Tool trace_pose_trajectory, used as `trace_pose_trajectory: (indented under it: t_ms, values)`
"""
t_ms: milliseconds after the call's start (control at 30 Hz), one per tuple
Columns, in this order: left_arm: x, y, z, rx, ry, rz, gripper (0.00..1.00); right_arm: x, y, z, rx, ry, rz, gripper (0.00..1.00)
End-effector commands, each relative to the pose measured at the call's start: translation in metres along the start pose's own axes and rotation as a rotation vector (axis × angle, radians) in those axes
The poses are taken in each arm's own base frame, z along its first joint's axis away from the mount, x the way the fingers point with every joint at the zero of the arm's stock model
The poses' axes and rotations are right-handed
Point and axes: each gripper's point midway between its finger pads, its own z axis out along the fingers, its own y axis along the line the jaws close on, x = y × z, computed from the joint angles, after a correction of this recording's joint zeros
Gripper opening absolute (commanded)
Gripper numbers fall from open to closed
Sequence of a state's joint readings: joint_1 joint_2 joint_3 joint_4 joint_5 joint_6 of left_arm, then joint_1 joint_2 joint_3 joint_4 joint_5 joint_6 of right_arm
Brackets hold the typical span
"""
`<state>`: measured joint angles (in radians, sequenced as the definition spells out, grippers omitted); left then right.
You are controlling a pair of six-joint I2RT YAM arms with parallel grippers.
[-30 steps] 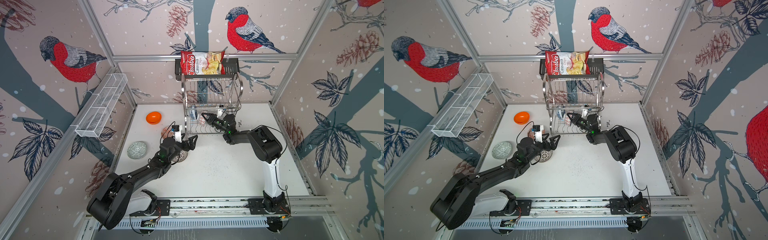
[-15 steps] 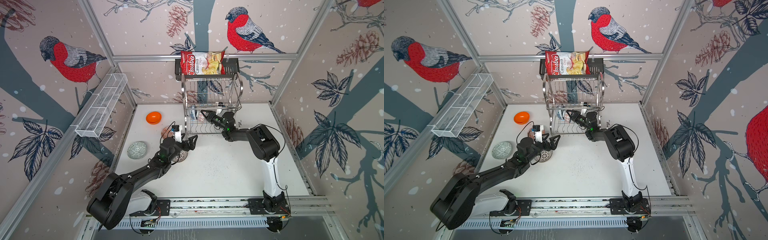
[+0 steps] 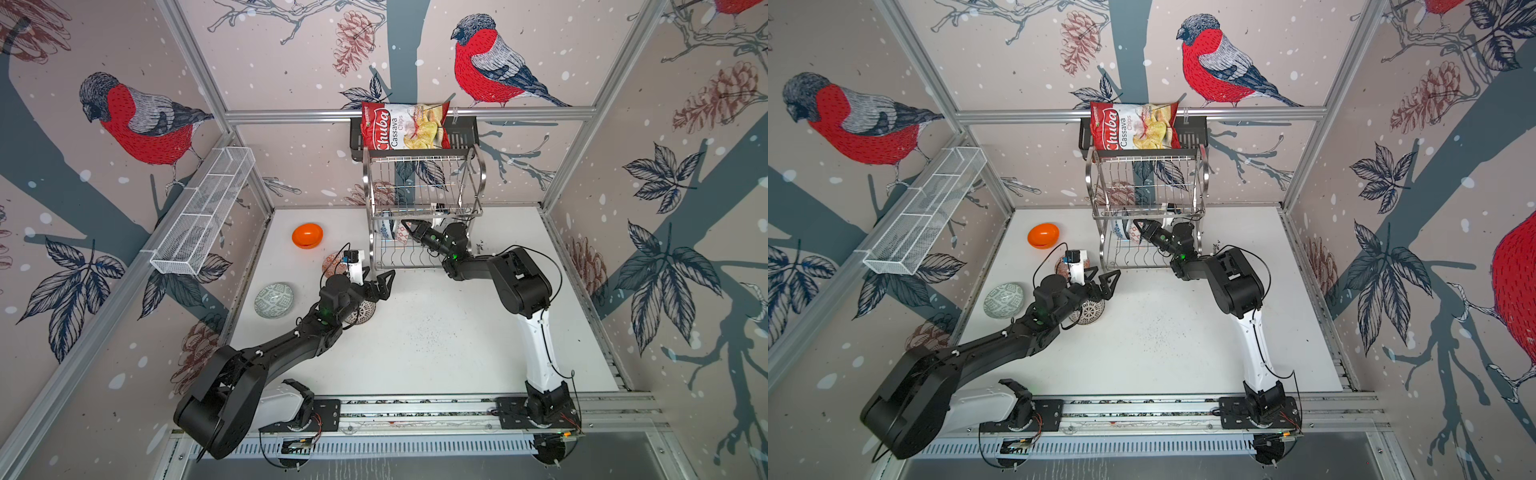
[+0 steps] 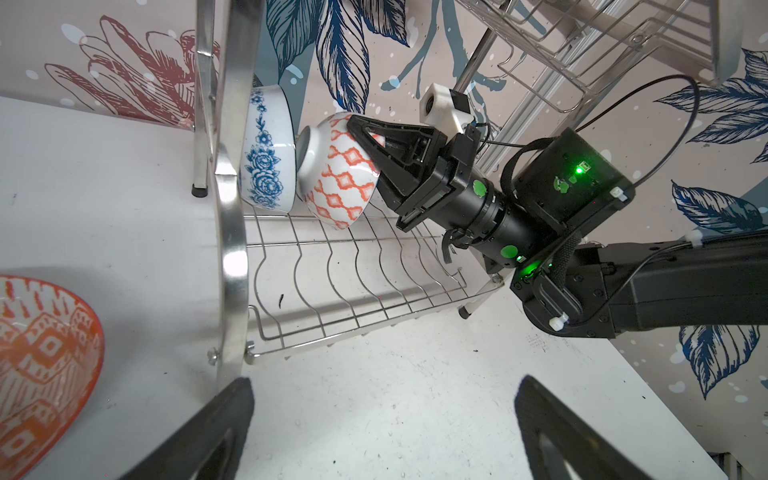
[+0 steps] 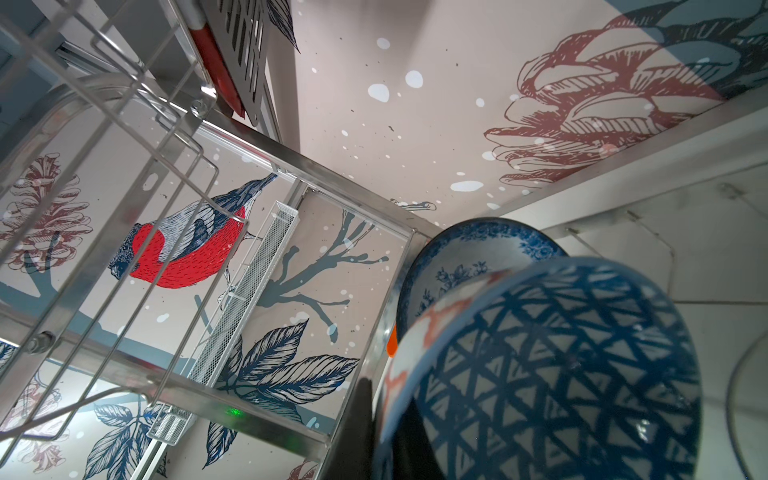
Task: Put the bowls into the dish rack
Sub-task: 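Push the blue bowl on edge against the floral bowl with the right gripper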
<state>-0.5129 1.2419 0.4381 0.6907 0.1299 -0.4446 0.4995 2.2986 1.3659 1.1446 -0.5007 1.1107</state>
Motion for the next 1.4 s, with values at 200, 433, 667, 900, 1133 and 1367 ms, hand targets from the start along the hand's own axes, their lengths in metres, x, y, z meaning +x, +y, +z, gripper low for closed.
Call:
trace_pose_trajectory:
  t_ms: [200,433,667,900,1133,1367]
  values:
    - [-0.008,-0.001,0.001,0.003,-0.024,0.010,0.98,-0.006,0.006,0.010,-0.059,-0.011,0.008,0.00]
    - [-0.007,-0.002,0.002,0.005,-0.022,0.013,0.98,-0.004,-0.001,0.013,-0.066,-0.009,0.028,0.00]
    - [-0.007,-0.001,0.002,0.002,-0.022,0.015,0.98,-0.007,0.001,0.017,-0.090,-0.013,0.034,0.00]
    - [-0.006,0.000,0.003,0.000,-0.018,0.017,0.98,-0.005,0.000,0.023,-0.098,-0.003,0.041,0.00]
    - [-0.006,0.000,0.003,0.000,-0.018,0.017,0.98,-0.003,-0.003,0.024,-0.112,-0.003,0.059,0.00]
    - [-0.005,0.000,0.006,0.003,-0.011,0.014,0.98,-0.006,-0.004,0.026,-0.122,-0.006,0.065,0.00]
